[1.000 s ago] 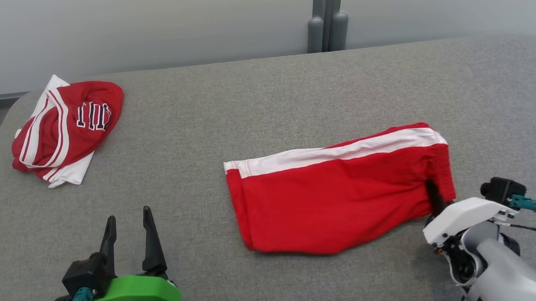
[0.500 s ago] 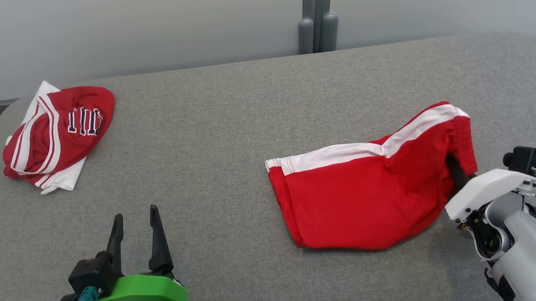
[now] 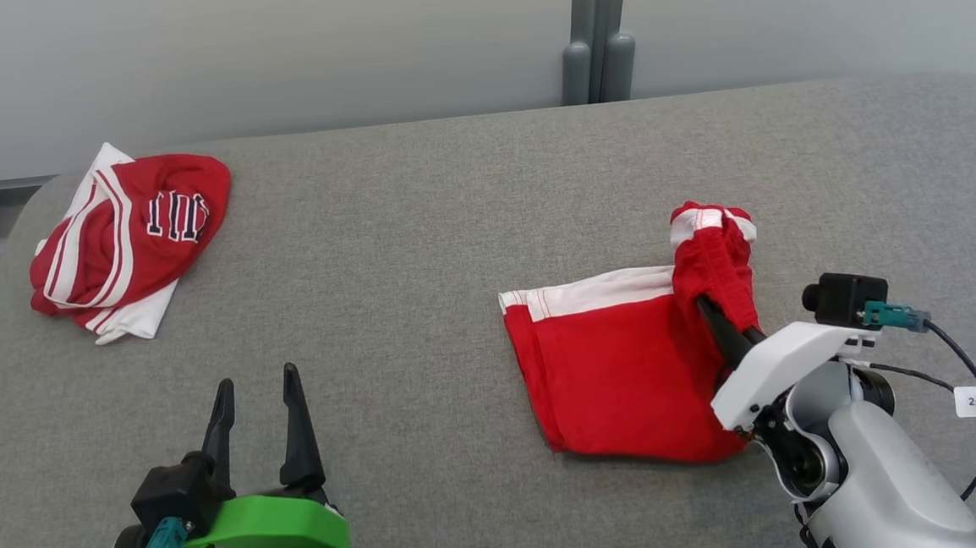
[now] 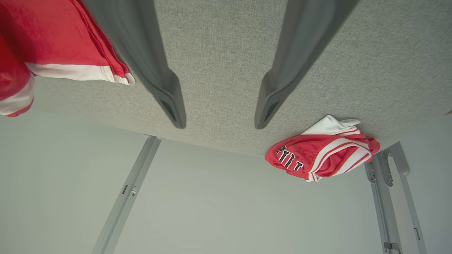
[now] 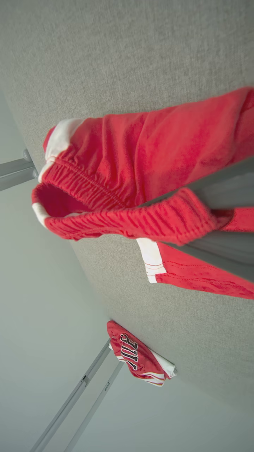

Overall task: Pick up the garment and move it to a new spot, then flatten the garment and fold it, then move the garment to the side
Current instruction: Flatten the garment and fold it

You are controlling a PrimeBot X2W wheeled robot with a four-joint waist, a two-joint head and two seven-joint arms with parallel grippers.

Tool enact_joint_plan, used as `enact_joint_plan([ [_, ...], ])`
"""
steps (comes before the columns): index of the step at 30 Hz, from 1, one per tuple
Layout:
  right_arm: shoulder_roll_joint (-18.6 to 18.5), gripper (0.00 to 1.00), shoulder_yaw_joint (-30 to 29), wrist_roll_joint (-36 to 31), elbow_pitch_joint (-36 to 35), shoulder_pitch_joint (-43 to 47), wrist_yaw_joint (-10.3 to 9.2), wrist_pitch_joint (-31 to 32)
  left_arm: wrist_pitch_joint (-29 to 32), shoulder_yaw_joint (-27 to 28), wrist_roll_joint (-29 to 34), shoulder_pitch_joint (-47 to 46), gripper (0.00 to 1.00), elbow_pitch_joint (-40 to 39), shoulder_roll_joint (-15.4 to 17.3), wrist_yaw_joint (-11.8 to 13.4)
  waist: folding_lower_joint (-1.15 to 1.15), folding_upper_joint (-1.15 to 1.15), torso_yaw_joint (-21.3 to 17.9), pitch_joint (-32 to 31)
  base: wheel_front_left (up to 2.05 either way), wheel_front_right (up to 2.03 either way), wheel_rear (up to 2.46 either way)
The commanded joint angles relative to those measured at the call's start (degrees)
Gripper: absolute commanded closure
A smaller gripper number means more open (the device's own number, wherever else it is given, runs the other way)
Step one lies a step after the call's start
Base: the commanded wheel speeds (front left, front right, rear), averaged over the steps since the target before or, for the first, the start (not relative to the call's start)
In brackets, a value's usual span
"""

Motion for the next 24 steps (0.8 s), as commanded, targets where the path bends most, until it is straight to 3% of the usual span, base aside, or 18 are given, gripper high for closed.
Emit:
enact_joint_plan([
  [1, 0.3, 1.00, -0.1, -1.7, -0.5, 0.7, 0.02, 0.3, 0.0, -0.1, 0.0, -0.8, 0.00, -0.3, 0.0, 0.0, 0.00, 0.00, 0.3, 0.0, 0.00, 0.00, 0.00],
  [5, 1.0, 1.00, 1.5, -8.7, -1.1, 1.1, 0.02, 1.0, 0.0, -0.3, -0.2, -1.0, 0.00, -0.6, 0.0, 0.0, 0.00, 0.00, 1.1, 0.1, 0.00, 0.00, 0.00],
  [14, 1.1, 1.00, 12.3, -14.0, 3.0, 0.1, 0.01, 0.5, 0.0, -1.5, -0.5, -1.7, 0.00, -0.3, 0.0, -0.2, 0.00, 0.00, 3.4, 0.2, 0.00, 0.00, 0.00],
  [24, 1.1, 1.00, 15.2, -18.5, 11.1, -3.1, 0.01, -0.6, 0.0, -2.7, -1.2, -2.0, 0.00, 0.2, -0.1, -0.2, 0.00, 0.00, 5.4, 0.1, 0.00, 0.00, 0.00],
])
